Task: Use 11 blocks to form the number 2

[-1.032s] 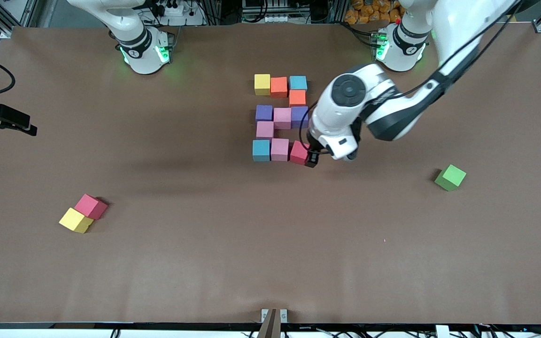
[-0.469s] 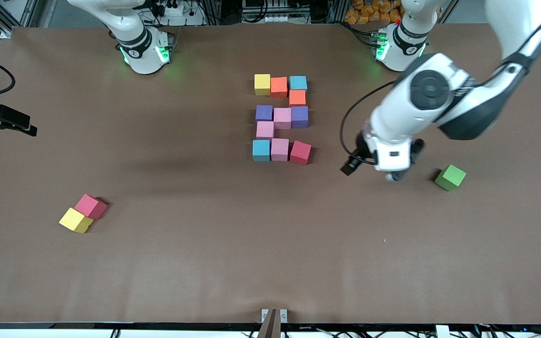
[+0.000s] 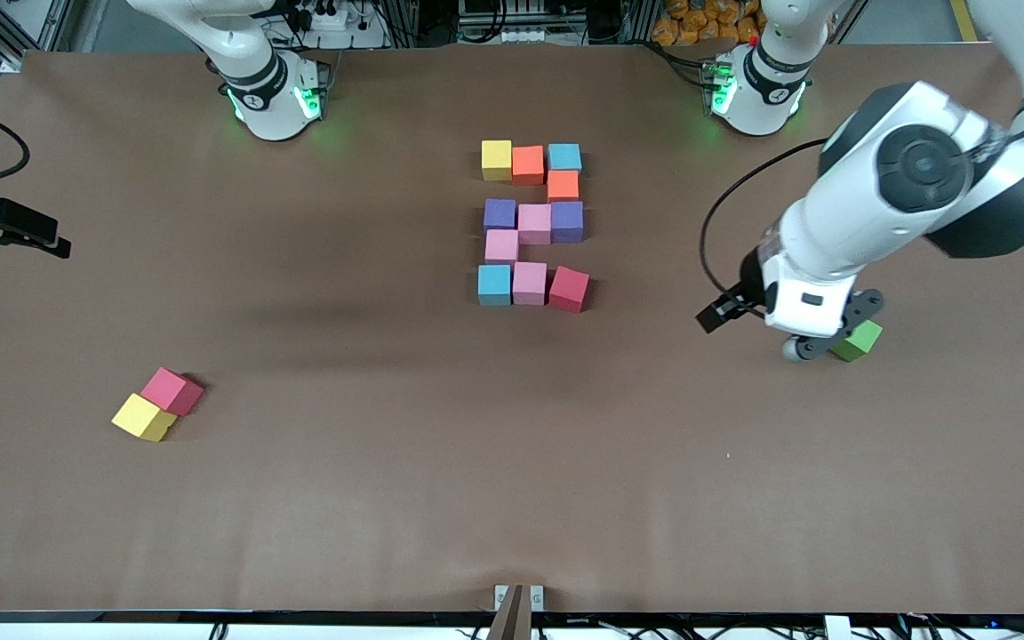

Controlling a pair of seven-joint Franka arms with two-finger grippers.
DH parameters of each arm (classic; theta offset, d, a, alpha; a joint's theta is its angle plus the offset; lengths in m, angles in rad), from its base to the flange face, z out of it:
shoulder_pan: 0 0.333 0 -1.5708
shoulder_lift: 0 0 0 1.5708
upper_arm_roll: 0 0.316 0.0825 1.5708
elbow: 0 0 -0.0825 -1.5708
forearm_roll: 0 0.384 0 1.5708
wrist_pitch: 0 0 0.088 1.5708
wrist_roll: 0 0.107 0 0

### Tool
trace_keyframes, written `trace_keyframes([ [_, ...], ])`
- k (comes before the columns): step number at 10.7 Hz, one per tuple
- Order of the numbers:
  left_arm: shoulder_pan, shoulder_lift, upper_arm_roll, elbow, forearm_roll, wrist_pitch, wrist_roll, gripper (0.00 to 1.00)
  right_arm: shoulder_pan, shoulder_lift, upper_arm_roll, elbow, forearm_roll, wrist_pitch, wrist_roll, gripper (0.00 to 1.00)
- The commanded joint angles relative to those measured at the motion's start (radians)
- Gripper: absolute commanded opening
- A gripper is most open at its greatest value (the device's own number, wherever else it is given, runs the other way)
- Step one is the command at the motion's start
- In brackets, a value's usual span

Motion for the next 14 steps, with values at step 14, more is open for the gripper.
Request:
trace_keyframes([
  [14, -0.165, -0.564, 0.681, 0.147, -0.434, -0.222, 0.946, 0.81, -0.009, -0.064, 0.01, 0.011, -0.037, -0.082, 0.028, 1.0],
])
